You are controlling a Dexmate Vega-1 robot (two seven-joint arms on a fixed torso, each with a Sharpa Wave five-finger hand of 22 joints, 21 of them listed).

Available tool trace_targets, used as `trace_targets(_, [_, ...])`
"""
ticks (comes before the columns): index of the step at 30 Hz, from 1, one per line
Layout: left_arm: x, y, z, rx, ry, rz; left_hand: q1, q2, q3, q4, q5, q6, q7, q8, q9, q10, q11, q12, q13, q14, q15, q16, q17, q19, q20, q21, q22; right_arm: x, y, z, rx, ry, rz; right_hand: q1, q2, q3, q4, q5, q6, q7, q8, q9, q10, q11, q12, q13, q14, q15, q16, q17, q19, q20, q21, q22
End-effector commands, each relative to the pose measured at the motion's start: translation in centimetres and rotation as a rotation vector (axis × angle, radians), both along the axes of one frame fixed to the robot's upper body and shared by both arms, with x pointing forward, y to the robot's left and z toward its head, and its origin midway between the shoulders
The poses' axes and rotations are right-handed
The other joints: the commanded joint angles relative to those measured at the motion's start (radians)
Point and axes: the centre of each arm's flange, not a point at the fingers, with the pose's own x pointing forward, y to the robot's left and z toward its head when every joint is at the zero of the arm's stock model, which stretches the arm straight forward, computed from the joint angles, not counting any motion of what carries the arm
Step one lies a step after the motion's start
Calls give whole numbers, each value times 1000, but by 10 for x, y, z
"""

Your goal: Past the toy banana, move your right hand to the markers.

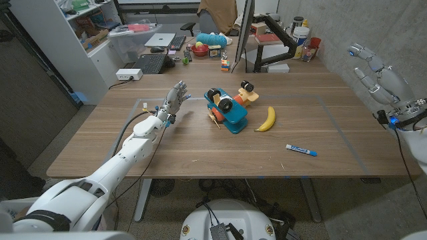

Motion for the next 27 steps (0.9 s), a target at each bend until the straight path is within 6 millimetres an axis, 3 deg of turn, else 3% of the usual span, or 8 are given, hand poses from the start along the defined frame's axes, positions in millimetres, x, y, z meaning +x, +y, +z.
trace_targets(1, [-1, -1, -1, 3, -2, -3, -8, 90, 7, -3, 2, -143, -4, 5, 5, -59, 3, 4, 3, -40, -10, 6, 4, -77, -69, -3, 2, 1, 9, -3, -87, 18, -40, -6, 9, -3, 1, 0, 17, 3, 8, 2, 13, -1, 4, 3, 17, 0, 7, 2, 17, -68, 1, 3])
trace_targets(27, [-2, 3, -7, -8, 0, -3, -9, 90, 9, -3, 2, -144, -5, 4, 5, -59, 4, 3, 3, -40, -12, 6, 4, -76, -69, -8, 2, 16, 32, -6, -222, 77, -76, -9, 0, -12, 0, 0, 8, 6, 2, 3, 7, 4, -1, 3, 11, 3, -1, 2, 11, -69, -10, 3])
